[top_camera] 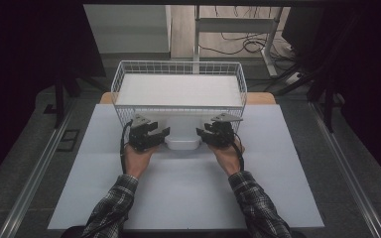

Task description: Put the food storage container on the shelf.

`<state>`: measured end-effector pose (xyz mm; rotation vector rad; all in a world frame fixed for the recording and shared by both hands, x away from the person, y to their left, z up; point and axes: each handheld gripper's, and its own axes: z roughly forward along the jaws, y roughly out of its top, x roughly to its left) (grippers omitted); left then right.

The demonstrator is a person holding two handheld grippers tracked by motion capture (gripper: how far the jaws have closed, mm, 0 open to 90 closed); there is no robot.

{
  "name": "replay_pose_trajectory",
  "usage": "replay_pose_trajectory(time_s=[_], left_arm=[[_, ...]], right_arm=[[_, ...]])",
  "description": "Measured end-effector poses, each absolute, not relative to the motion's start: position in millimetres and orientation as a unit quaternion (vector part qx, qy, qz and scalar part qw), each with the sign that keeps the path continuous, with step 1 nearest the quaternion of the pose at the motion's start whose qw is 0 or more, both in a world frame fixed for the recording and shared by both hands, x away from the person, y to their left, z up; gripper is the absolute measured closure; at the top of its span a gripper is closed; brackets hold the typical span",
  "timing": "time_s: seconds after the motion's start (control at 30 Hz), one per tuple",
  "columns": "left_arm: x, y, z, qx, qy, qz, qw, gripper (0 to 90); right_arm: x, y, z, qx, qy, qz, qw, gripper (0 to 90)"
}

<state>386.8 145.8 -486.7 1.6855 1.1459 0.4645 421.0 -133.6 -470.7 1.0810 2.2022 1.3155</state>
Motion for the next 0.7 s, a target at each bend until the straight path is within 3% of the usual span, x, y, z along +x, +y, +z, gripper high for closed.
replay_pose_trajectory(time_s=[0.17,0.4,0.7], left_arm=[[370.9,146.8,-484.6,0.711,0.456,0.180,0.504,35.3],[346.8,153.9,-490.5,0.728,0.429,0.130,0.519,19.8],[301.7,157.6,-501.2,0.751,0.412,0.139,0.497,9.2]], right_arm=[[416.3,-137.3,-467.7,0.382,0.777,0.474,0.159,61.2],[400.8,-139.2,-464.7,0.364,0.788,0.476,0.143,79.4],[380.2,-128.0,-467.3,0.317,0.818,0.465,0.120,87.9]])
